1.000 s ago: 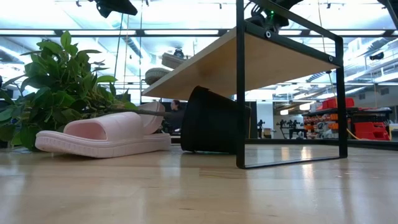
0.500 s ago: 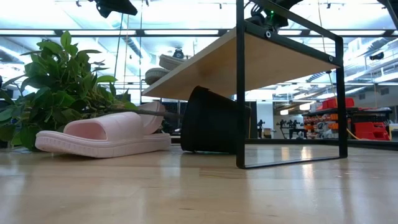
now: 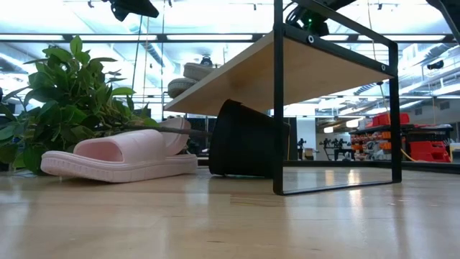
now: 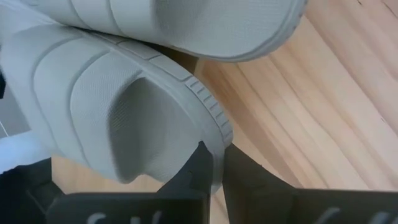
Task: Pick and place slides into the shelf
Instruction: Put the gray slide on the shelf
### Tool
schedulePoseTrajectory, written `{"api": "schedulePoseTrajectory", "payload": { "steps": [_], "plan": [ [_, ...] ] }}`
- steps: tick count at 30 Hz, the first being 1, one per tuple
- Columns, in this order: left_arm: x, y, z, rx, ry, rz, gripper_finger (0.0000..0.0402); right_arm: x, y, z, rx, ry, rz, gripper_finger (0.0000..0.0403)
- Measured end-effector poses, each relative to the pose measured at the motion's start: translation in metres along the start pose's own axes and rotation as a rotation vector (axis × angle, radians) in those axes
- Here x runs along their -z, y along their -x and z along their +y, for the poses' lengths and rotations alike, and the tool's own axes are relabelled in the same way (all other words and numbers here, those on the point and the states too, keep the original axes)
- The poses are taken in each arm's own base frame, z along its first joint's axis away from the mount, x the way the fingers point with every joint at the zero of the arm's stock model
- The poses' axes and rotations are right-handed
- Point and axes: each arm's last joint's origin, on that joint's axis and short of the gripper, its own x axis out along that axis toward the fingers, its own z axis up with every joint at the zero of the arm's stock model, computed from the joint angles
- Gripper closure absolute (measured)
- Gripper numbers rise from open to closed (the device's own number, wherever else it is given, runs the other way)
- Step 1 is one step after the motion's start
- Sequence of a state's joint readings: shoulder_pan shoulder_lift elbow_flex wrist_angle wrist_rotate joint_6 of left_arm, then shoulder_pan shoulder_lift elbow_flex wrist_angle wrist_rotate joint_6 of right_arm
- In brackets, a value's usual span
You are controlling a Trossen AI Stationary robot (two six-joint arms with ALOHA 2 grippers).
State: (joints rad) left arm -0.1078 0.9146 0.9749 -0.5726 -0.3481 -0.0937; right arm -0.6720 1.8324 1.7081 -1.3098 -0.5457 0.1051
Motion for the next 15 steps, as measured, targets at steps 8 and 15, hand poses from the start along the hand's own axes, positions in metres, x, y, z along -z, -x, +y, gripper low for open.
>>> {"api": "schedulePoseTrajectory", "payload": {
  "steps": [8,15],
  "plan": [
    [0.0,0.0,0.0,0.0,0.0,0.0,0.0386,-0.0002,-0.0001,-0.0005,0.025,0.003,-0.004,0.0375],
    [0.0,0.0,0.0,0.0,0.0,0.0,0.0379,0.0024,0.0004,-0.0007,0.03,-0.009,0.017,0.0347]
  ]
}}
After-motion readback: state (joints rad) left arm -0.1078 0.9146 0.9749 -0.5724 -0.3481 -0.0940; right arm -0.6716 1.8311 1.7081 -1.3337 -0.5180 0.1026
